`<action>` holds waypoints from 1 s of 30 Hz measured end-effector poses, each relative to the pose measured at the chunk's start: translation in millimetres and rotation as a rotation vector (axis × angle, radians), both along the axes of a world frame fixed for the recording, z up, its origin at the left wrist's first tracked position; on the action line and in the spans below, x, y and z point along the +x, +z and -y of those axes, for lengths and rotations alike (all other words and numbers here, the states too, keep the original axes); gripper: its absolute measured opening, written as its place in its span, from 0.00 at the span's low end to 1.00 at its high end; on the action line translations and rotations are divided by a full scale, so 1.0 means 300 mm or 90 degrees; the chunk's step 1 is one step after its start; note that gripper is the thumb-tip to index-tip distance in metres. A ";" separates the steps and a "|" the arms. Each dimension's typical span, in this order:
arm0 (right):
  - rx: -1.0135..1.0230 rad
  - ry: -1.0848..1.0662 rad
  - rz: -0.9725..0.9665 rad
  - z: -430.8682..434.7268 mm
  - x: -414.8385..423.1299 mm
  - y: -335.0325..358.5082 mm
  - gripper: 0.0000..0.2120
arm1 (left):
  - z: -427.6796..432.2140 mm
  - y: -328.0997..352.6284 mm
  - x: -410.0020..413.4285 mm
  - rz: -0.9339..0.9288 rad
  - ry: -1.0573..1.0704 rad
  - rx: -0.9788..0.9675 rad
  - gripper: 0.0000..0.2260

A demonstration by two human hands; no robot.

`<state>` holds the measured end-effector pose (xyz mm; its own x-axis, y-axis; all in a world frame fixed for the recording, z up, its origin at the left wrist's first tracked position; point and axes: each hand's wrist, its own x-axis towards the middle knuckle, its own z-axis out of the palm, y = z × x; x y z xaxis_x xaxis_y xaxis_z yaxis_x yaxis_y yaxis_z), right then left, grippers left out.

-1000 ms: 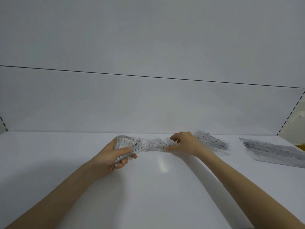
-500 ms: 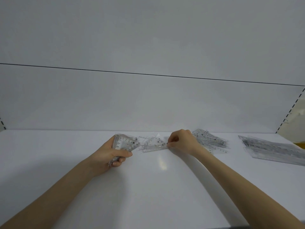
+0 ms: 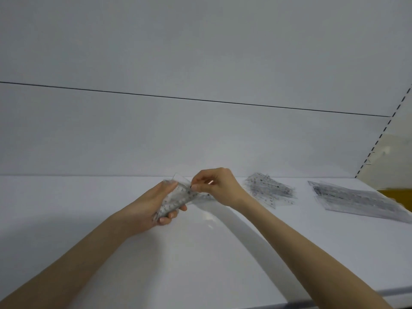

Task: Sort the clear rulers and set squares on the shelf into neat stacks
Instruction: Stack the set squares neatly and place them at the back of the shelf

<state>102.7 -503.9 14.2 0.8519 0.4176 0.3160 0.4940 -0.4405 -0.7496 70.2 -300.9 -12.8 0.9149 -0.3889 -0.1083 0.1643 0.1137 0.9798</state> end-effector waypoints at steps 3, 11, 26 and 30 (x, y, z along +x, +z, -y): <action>-0.031 -0.007 0.017 -0.007 0.001 0.002 0.01 | -0.001 0.004 -0.002 0.007 -0.022 -0.002 0.38; -0.082 -0.066 0.138 -0.030 -0.013 -0.042 0.03 | 0.000 -0.017 0.014 0.014 0.001 0.009 0.39; -0.375 -0.200 -0.065 0.121 0.094 -0.100 0.30 | -0.104 -0.013 0.037 -0.027 0.096 0.024 0.29; -0.329 -0.183 -0.034 0.093 0.105 -0.110 0.17 | -0.116 -0.020 0.032 -0.033 0.105 0.029 0.29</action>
<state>134.3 -531.7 -18.7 0.9628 0.2562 0.0863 0.2682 -0.8653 -0.4234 80.0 -266.2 -18.8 0.9587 -0.2275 -0.1707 0.1972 0.0991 0.9754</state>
